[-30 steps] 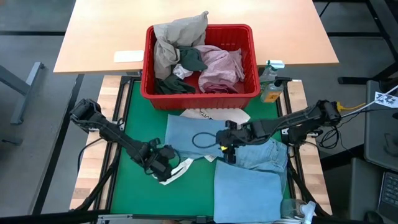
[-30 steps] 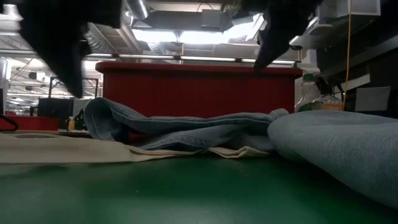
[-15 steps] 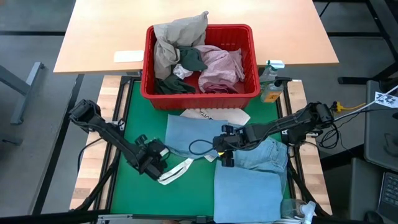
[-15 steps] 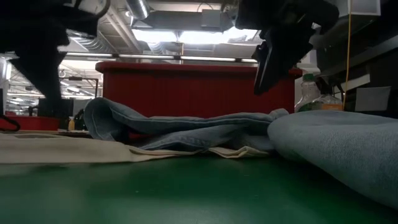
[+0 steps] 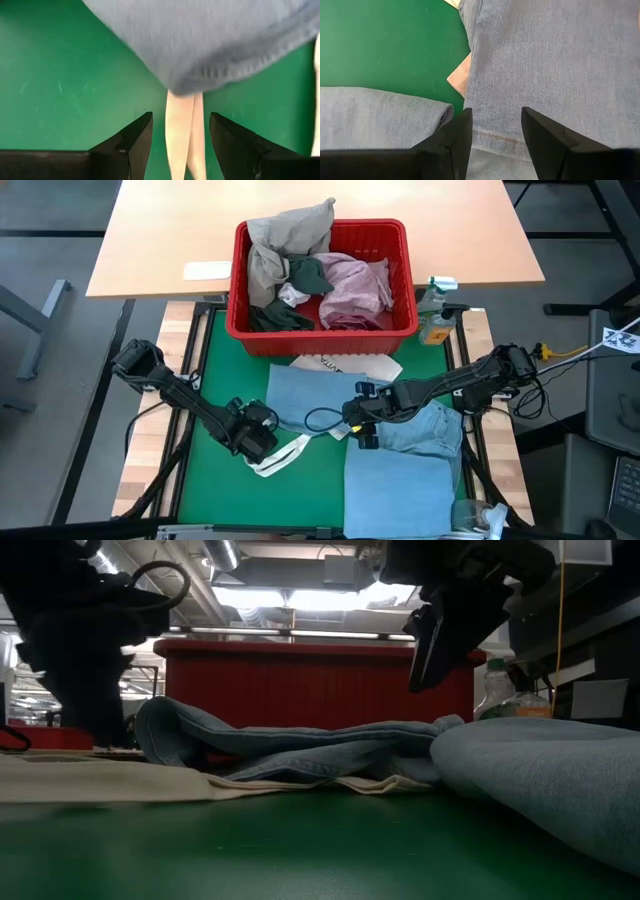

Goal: Fold laundry
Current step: Fold the blue jeans

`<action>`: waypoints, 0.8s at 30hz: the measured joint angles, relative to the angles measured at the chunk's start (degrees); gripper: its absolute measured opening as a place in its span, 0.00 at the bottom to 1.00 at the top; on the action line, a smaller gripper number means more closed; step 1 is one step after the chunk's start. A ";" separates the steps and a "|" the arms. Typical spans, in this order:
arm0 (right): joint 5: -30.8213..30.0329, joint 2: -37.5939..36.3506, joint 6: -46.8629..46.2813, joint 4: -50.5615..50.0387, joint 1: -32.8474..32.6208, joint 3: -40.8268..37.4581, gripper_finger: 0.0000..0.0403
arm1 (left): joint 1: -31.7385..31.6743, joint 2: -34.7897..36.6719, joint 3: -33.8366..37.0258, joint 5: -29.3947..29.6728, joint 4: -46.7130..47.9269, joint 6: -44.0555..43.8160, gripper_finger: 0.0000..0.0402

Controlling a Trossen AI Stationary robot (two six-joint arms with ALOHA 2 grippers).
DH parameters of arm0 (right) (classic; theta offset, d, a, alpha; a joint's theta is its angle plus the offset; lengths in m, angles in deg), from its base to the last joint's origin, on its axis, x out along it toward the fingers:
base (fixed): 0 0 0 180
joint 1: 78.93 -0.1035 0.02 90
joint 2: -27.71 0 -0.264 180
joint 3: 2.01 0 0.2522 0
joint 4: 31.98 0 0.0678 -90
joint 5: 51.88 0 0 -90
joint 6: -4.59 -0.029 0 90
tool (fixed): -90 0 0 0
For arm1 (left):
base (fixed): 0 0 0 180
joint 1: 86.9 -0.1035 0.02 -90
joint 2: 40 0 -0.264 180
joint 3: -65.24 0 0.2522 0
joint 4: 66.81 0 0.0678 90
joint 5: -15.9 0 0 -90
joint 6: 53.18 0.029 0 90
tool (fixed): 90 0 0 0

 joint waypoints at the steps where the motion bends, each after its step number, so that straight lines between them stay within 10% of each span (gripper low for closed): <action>1: 0.00 -0.01 0.00 0.01 0.00 0.00 0.42 | -0.32 0.00 0.00 0.53 -0.06 -0.23 0.47; 16: 0.01 -0.01 0.01 -0.28 0.00 0.00 0.42 | -3.79 0.00 0.00 4.44 -1.63 -1.42 0.47; 24: 3.61 -0.01 0.20 -2.13 -0.01 0.00 0.42 | -4.00 0.00 0.02 4.13 -1.63 -1.42 0.31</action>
